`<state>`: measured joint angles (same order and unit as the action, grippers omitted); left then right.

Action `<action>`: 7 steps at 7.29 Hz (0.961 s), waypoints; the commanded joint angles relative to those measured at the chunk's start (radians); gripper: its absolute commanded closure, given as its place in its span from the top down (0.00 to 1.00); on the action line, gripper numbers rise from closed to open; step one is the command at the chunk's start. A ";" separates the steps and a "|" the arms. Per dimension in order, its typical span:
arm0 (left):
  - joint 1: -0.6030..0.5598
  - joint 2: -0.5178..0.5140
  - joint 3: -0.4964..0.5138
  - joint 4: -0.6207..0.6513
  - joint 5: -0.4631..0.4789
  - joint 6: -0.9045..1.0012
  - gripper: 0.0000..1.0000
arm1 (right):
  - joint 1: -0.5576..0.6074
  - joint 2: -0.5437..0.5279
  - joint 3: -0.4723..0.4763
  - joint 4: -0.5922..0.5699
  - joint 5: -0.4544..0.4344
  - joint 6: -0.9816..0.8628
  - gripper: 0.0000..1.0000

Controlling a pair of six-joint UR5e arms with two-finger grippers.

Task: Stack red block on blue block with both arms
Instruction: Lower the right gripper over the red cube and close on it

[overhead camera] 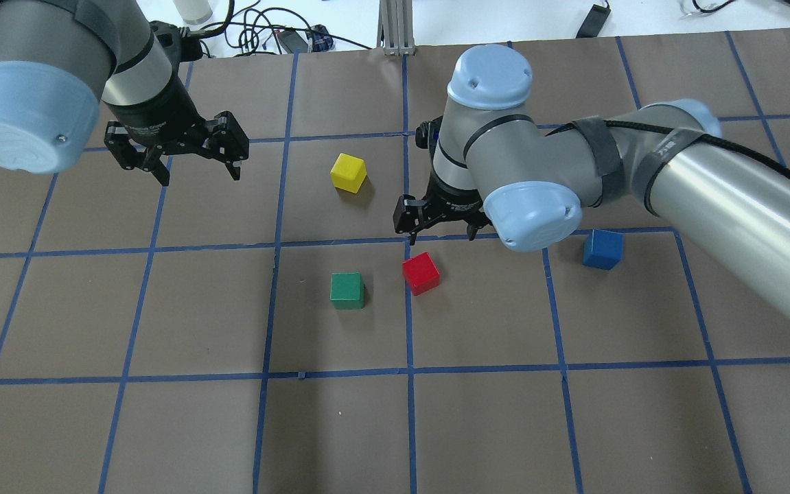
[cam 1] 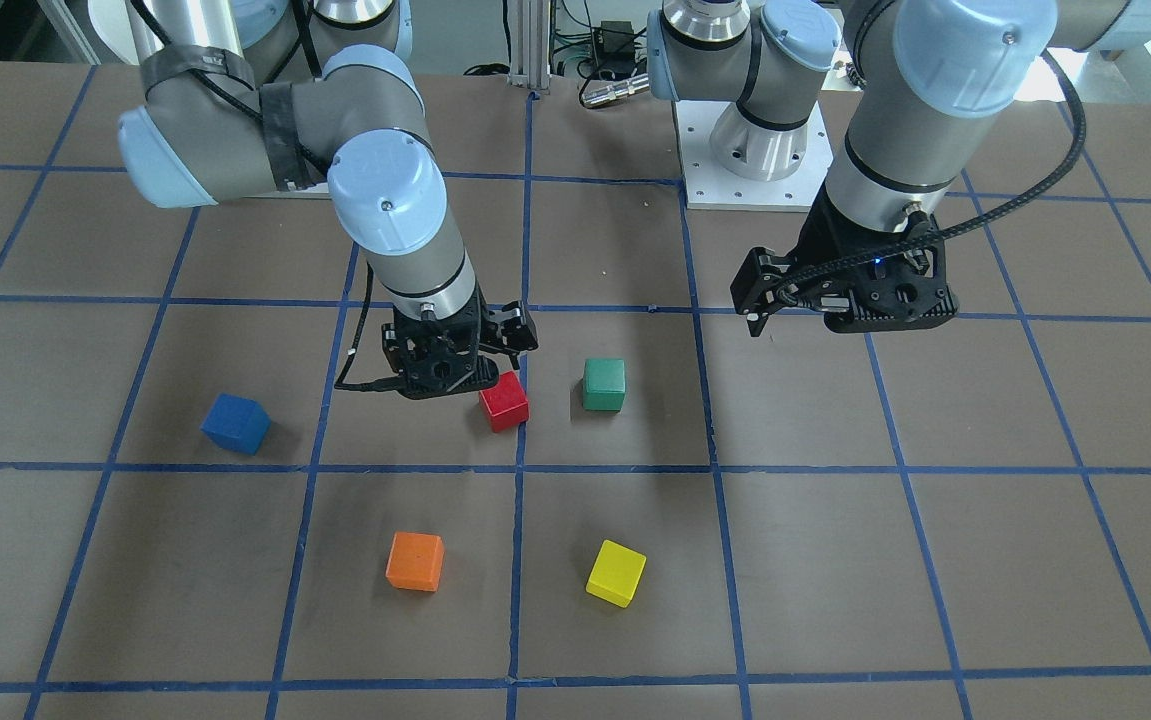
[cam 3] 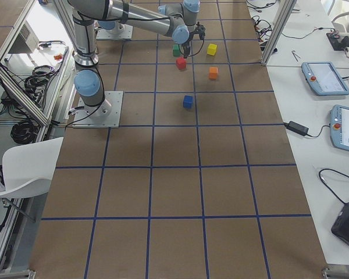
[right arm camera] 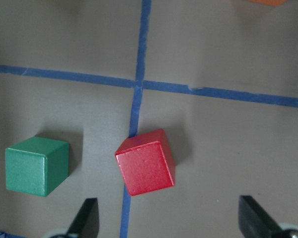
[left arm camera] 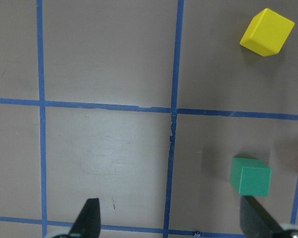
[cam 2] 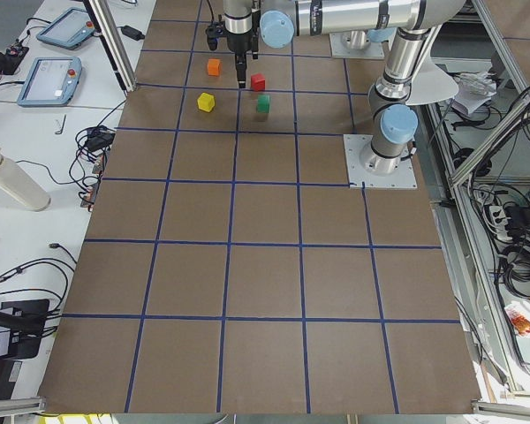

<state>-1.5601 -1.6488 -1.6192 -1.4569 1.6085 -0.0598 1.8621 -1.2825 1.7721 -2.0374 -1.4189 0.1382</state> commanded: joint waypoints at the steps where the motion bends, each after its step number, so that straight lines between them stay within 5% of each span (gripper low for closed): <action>1: 0.000 -0.003 -0.001 0.000 -0.001 0.000 1.00 | 0.023 0.043 0.003 -0.027 0.009 -0.069 1.00; 7: 0.000 -0.017 -0.007 0.001 -0.001 -0.002 1.00 | 0.025 0.126 0.020 -0.049 0.009 -0.094 1.00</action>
<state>-1.5598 -1.6656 -1.6221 -1.4558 1.6076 -0.0612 1.8868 -1.1659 1.7914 -2.0815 -1.4099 0.0458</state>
